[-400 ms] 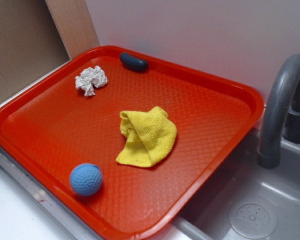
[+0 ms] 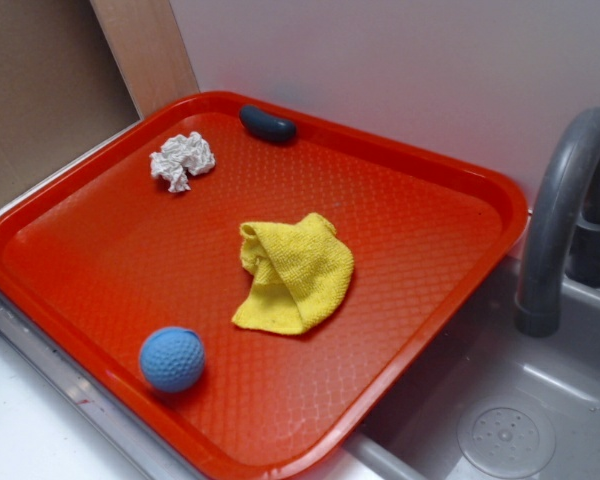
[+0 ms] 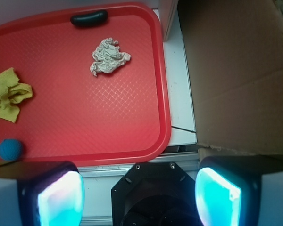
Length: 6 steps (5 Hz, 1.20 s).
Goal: Grab the yellow cloth.
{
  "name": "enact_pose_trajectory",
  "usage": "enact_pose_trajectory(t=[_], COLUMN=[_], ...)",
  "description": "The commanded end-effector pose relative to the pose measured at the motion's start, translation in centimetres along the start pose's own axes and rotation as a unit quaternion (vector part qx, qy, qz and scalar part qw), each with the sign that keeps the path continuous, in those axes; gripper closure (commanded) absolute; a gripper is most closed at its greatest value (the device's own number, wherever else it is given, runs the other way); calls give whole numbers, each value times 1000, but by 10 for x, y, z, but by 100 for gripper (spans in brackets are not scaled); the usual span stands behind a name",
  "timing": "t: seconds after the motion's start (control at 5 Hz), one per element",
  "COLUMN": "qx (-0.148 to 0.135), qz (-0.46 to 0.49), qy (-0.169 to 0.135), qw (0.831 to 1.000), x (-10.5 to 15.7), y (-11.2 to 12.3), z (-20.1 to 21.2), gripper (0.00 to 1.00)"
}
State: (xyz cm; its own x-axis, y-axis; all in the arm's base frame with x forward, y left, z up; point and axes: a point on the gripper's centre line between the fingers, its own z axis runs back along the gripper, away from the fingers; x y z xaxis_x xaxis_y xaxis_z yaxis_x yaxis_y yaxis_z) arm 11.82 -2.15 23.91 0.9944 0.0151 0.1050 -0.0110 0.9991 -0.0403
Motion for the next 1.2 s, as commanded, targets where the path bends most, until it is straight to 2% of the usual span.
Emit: enact_pose_trajectory(t=[0.0, 0.2, 0.4, 0.6, 0.8, 1.0], qx=[-67, -109, -154, -158, -174, -149], qz=[-16, -36, -48, -67, -98, -121], qy=[-32, -37, -29, -11, 18, 43], qw=[997, 993, 986, 985, 980, 980], x=[41, 67, 81, 83, 73, 64], y=[-60, -100, -140, -173, -205, -226], z=[-27, -49, -66, -86, -105, -131], gripper=[0, 0, 0, 0, 0, 0])
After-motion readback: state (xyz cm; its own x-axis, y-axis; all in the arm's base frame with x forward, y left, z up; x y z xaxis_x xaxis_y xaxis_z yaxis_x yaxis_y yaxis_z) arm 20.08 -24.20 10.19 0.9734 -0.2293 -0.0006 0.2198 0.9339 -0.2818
